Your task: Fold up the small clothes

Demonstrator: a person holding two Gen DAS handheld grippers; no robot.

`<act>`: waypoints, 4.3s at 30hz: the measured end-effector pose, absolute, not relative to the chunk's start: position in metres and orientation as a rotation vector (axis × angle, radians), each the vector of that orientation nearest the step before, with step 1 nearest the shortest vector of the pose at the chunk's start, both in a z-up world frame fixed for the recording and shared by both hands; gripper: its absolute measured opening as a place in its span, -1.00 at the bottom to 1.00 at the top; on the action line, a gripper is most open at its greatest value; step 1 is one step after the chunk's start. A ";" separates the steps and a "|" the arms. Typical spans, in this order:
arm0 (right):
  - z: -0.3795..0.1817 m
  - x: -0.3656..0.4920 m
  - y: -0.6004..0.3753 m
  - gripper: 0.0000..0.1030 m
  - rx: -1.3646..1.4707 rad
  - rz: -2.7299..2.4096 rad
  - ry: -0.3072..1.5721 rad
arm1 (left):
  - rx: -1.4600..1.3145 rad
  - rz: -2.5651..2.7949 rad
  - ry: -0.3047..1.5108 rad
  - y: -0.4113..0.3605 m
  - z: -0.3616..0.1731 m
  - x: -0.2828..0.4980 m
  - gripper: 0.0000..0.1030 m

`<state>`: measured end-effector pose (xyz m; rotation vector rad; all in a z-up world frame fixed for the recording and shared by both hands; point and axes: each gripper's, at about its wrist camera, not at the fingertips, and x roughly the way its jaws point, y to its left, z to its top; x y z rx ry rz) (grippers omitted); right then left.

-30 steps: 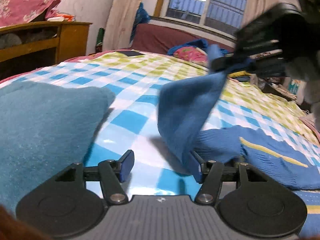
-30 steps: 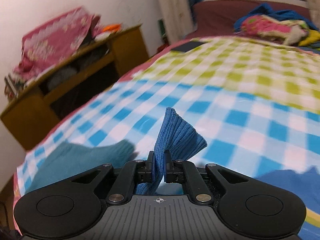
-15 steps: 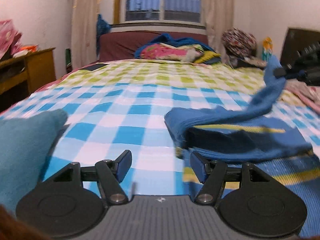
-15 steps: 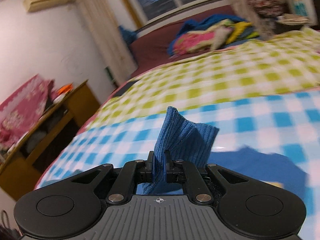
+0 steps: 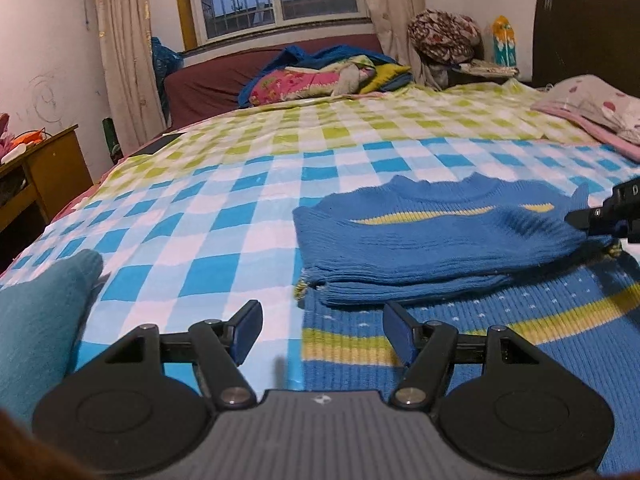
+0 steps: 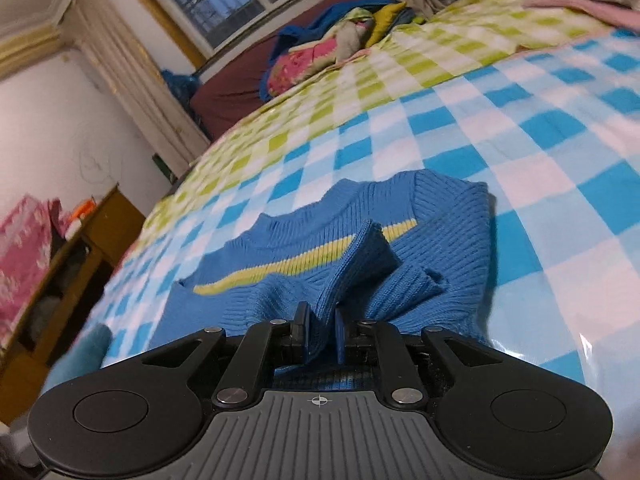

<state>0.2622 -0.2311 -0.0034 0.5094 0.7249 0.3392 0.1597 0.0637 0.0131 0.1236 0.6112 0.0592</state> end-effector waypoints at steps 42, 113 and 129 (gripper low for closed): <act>-0.005 0.247 -0.260 -0.70 0.525 0.166 0.659 | 0.153 0.061 0.586 0.034 0.016 0.203 0.46; -0.003 0.043 -0.264 -0.27 0.226 0.252 0.928 | 0.015 -0.013 0.828 0.085 -0.015 0.049 0.48; -0.008 0.043 -0.263 -0.48 0.340 0.318 0.935 | -0.036 -0.017 0.840 0.091 -0.009 0.046 -0.04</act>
